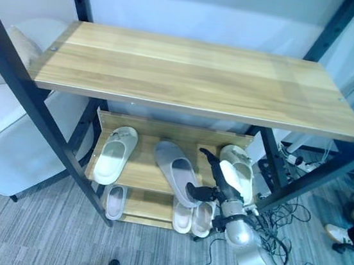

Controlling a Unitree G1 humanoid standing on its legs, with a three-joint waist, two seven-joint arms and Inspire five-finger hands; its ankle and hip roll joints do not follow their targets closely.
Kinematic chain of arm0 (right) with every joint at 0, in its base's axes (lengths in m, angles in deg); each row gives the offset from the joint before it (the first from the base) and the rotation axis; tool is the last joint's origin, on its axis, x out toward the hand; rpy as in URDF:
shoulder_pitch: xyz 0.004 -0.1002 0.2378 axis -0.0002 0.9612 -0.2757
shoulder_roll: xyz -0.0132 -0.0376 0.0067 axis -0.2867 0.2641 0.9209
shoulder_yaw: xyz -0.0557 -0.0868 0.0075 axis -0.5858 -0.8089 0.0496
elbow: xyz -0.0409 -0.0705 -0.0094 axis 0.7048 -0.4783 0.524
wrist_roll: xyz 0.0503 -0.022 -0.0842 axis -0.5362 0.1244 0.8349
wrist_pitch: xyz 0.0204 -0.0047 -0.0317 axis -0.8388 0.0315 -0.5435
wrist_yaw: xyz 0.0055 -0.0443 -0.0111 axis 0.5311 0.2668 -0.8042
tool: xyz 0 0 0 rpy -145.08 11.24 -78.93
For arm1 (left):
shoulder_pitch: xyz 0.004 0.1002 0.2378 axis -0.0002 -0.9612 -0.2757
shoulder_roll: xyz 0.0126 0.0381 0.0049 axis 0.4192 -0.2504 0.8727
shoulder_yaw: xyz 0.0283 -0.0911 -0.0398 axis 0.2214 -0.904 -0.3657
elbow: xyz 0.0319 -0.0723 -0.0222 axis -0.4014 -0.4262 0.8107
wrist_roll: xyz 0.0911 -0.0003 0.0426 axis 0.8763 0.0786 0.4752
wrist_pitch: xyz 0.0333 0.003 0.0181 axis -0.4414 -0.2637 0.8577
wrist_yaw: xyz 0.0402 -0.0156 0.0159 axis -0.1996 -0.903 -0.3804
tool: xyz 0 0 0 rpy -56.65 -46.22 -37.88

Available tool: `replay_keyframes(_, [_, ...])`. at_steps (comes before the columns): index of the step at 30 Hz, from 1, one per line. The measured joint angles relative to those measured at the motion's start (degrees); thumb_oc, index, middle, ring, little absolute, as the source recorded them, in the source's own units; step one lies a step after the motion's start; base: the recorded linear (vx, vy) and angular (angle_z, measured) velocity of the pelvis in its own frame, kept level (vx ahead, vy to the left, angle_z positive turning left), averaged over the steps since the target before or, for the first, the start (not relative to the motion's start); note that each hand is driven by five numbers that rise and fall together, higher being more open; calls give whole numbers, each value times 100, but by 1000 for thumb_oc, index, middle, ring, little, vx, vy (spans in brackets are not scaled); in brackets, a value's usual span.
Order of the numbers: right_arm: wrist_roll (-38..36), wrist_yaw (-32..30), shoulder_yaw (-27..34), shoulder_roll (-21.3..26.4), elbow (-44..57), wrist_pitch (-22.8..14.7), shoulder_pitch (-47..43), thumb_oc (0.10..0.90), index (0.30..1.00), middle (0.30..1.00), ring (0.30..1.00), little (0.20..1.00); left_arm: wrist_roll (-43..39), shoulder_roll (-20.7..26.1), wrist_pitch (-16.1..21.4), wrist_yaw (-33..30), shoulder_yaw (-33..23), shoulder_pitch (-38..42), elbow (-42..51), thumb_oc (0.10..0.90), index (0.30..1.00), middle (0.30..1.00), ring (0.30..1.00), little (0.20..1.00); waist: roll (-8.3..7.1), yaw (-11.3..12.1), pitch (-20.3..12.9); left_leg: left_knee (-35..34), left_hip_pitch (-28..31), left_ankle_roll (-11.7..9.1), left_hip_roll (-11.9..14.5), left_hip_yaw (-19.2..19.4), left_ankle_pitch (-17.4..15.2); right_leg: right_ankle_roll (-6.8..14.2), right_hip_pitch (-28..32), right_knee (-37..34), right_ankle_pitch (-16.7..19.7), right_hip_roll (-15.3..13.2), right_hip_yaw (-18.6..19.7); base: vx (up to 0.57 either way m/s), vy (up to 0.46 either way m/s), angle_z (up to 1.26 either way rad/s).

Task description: Arrange the slippers neatly on the shoe rack.

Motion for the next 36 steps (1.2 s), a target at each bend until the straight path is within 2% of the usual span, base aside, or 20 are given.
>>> replay_keyframes(12, [115, -103, -409, -8, -326, 73, -557, 800, 900, 900, 900, 900, -2, -8, 47, 14, 27, 14, 59, 800, 900, 900, 900, 900, 72, 55, 139, 1, -58, -11, -11, -81, 19, -23, -11, 0, -22, 0, -96, -2, -1, 3])
replay_keyframes(21, [122, -274, -467, -24, -410, 109, -832, 800, 900, 900, 900, 900, -2, -7, 107, 9, 34, 17, 71, 800, 900, 900, 900, 900, 131, 67, 261, 2, -147, -31, -26, -193, 54, -25, -52, 1, -32, 2, -201, -2, -1, 7])
replay_keyframes(25, [123, -404, -582, -145, -806, 130, -1208, 800, 900, 900, 900, 900, -2, -5, 109, 7, 203, 21, 62, 800, 900, 900, 900, 900, 133, 73, 267, 1, -163, -38, -26, -199, 58, -25, -76, 0, -34, 2, -207, 0, 0, 0])
replay_keyframes(36, [122, -497, -588, -149, -789, 153, -1272, 800, 900, 900, 900, 900, -9, -10, 110, 1, 232, 42, 186, 800, 900, 900, 900, 900, 143, 139, 283, 1, -187, -39, -30, -215, 60, -32, -84, 0, -38, 1, -227, 7, 0, 0])
